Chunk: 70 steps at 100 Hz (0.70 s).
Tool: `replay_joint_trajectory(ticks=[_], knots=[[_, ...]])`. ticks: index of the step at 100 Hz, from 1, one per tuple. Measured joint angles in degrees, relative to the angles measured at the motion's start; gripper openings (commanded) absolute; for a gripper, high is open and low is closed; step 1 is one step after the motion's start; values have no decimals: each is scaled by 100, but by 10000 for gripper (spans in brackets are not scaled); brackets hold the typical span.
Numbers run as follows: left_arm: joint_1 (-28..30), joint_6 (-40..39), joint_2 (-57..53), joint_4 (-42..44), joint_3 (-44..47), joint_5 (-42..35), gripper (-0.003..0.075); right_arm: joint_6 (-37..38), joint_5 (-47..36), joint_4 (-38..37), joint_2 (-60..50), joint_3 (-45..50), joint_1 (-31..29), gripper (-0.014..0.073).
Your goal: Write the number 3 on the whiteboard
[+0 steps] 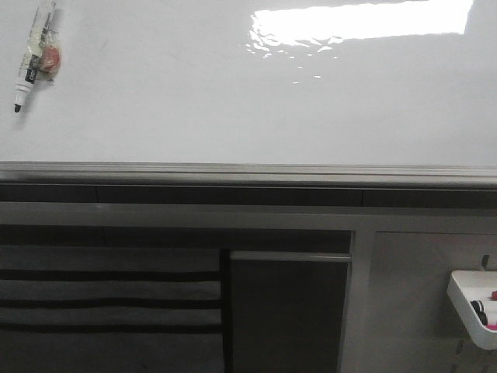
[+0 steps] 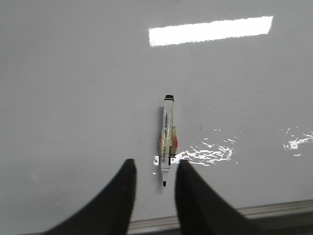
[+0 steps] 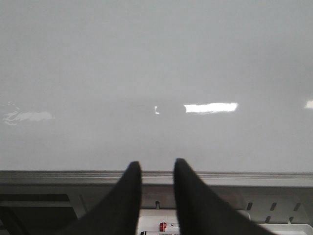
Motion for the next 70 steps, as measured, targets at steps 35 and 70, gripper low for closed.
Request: replay_joint_trajectory(ticks=[35, 70], knots=[[0, 0, 0, 23, 0, -305, 587, 11, 0, 0, 0, 0, 0, 517], [0, 0, 38, -27, 0, -305, 587, 11, 0, 138, 0, 0, 0, 517]])
